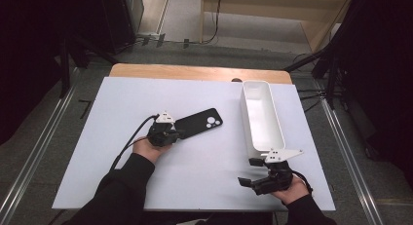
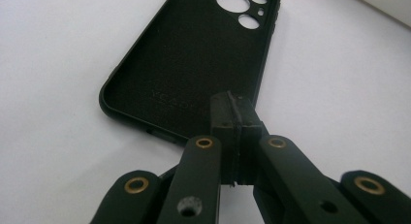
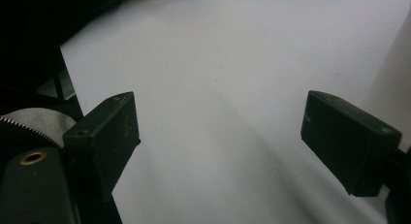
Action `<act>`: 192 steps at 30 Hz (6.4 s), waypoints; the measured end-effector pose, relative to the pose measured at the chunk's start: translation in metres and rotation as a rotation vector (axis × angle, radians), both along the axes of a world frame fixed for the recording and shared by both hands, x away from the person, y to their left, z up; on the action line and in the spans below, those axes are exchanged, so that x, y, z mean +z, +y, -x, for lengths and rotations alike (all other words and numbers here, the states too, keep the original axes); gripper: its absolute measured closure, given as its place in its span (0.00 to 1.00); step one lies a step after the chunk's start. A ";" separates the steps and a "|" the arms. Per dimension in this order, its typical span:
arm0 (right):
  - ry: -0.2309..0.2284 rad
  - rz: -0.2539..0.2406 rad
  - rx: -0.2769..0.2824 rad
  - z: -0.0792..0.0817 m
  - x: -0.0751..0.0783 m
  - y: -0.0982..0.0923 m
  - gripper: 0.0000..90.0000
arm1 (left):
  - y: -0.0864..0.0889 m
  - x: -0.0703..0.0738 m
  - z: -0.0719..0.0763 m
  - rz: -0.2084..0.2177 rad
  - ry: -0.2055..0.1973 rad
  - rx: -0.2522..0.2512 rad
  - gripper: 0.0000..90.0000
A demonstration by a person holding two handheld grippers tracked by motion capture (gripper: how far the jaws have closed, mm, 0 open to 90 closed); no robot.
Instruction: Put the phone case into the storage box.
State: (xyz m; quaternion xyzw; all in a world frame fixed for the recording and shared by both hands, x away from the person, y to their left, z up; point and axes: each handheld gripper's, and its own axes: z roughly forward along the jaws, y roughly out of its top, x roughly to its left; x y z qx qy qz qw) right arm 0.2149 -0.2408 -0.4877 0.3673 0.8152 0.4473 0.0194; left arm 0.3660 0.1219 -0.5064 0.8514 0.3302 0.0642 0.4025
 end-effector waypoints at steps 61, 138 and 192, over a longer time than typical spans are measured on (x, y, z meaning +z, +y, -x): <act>-0.001 0.005 -0.006 -0.001 0.001 0.001 0.14 | 0.052 0.022 0.054 0.132 -0.028 -0.120 0.60; -0.010 -0.004 -0.014 -0.001 0.001 -0.001 0.14 | 0.121 0.059 0.112 0.349 -0.311 -0.002 0.13; -0.014 0.001 -0.006 -0.001 0.001 -0.001 0.14 | 0.063 0.053 0.056 0.333 -0.343 -0.033 0.13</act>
